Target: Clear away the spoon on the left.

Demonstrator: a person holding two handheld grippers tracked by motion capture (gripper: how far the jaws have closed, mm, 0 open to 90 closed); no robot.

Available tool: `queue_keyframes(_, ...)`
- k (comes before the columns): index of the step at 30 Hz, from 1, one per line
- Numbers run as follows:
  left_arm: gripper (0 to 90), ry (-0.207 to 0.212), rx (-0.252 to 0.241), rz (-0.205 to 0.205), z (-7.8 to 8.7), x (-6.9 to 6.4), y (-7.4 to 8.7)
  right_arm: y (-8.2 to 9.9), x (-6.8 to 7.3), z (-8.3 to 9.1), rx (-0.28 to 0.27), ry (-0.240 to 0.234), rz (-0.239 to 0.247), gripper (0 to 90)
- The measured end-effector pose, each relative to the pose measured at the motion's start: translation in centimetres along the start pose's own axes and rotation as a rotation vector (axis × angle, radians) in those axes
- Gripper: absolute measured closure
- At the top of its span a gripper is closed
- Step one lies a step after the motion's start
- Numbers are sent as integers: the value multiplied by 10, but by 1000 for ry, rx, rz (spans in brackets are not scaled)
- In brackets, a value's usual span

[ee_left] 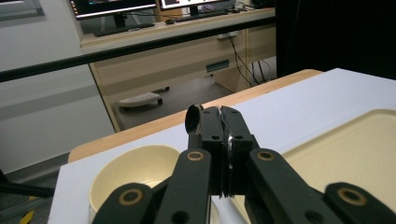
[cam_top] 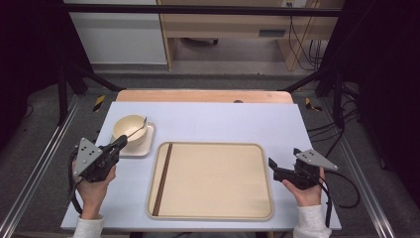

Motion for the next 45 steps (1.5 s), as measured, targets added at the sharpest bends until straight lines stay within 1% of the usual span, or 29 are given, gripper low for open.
queue_keyframes(1,890,8,4,-3,-1,-3,0,0,0,0,0,0,1,62)
queue_keyframes(2,890,8,4,-3,-1,-3,0,0,0,0,0,0,1,62)
queue_keyframes(5,890,28,10,-14,-3,-12,1,0,0,0,2,0,1,62)
queue_keyframes(6,890,28,10,-14,-3,-12,1,0,0,0,3,0,1,62)
queue_keyframes(7,890,40,14,-18,-5,-18,2,1,0,0,3,0,2,62)
queue_keyframes(8,890,48,17,-25,-6,-20,2,0,0,0,3,0,1,61)
queue_keyframes(9,890,48,17,-25,-6,-20,2,0,0,0,3,0,1,61)
queue_keyframes(10,890,61,19,-33,-7,-26,2,0,0,0,-3,0,0,61)
queue_keyframes(11,890,69,9,-48,-8,-29,1,-1,0,1,-3,0,-3,61)
queue_keyframes(12,890,73,23,-45,-8,-32,3,-1,0,1,-4,2,-1,61)
queue_keyframes(13,890,73,23,-45,-8,-32,3,-1,0,1,-4,2,-1,61)
queue_keyframes(15,890,92,29,-50,-9,-40,4,0,-1,1,-1,3,-4,61)
queue_keyframes(19,890,112,34,-56,-10,-49,4,0,0,0,3,-1,1,61)
queue_keyframes(20,890,112,34,-56,-10,-49,4,0,0,0,3,-1,1,61)
queue_keyframes(24,890,137,50,-49,-11,-59,9,0,0,1,0,0,-5,60)
queue_keyframes(28,890,160,67,-63,-13,-69,13,1,0,1,5,-3,1,60)
queue_keyframes(32,890,177,72,-63,-13,-77,16,1,0,1,5,-3,0,59)
queue_keyframes(33,890,181,76,-71,-12,-79,17,1,0,1,4,-3,2,59)
queue_keyframes(35,890,185,79,-73,-12,-81,17,0,0,1,4,-2,0,60)
queue_keyframes(36,890,195,88,-80,-12,-85,20,1,0,1,4,-2,3,60)
queue_keyframes(39,890,207,108,-91,-13,-90,26,1,0,1,6,-3,0,60)
queue_keyframes(41,890,210,112,-93,-14,-92,28,1,0,0,7,-2,0,60)
queue_keyframes(42,890,222,129,-104,-15,-97,33,1,0,0,8,-3,1,60)
queue_keyframes(45,890,232,153,-123,-17,-103,42,2,0,0,8,-2,2,60)
Point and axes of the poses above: each handheld gripper's, and its own axes: z roughly backward along the jaws, y roughly out of its underside, x roughly to its left, the point moved 9 cm from there along -z, roughly forward along the jaws, and after that the axes turned 13 degrees about -x, right-handed, at the moved point
